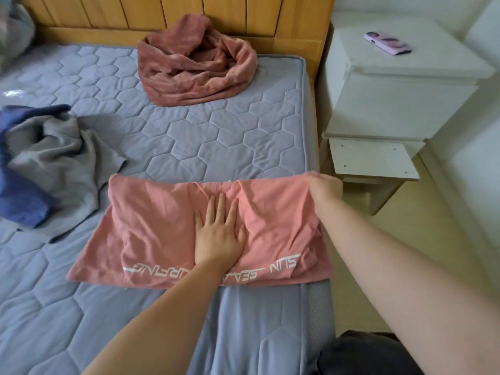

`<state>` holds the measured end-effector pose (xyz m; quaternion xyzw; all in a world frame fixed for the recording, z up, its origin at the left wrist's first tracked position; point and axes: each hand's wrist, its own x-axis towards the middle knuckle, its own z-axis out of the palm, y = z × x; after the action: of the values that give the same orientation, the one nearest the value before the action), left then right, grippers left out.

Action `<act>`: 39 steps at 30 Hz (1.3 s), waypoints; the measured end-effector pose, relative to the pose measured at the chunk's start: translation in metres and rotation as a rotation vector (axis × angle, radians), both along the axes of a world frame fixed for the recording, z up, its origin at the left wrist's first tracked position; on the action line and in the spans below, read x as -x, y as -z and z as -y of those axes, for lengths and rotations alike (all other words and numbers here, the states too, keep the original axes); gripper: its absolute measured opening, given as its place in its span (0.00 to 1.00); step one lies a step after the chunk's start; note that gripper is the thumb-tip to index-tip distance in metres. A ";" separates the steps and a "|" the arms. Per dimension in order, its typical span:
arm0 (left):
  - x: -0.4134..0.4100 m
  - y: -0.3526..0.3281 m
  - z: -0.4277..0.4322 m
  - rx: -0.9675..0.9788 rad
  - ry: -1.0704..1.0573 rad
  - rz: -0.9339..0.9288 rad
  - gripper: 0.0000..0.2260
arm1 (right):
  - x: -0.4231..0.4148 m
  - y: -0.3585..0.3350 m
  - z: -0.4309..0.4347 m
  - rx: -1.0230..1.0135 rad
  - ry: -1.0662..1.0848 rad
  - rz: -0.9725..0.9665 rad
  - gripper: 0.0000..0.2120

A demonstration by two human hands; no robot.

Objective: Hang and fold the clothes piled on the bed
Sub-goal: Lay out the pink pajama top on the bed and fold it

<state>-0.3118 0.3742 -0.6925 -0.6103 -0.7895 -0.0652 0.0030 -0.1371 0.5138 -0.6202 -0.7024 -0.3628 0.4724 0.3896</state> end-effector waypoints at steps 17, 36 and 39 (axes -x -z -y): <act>-0.001 -0.001 0.000 -0.089 -0.016 0.066 0.27 | -0.032 0.042 0.039 0.234 -0.107 -0.037 0.13; -0.002 -0.002 0.003 -0.111 -0.020 0.089 0.27 | -0.051 0.026 0.077 0.271 -0.209 0.191 0.14; -0.002 -0.002 0.002 -0.082 -0.021 0.080 0.28 | -0.056 0.028 0.088 0.270 -0.361 0.664 0.17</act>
<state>-0.3098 0.3727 -0.6902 -0.5982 -0.7920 -0.1218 -0.0026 -0.0816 0.4257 -0.6486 -0.7867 -0.5214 0.3239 0.0659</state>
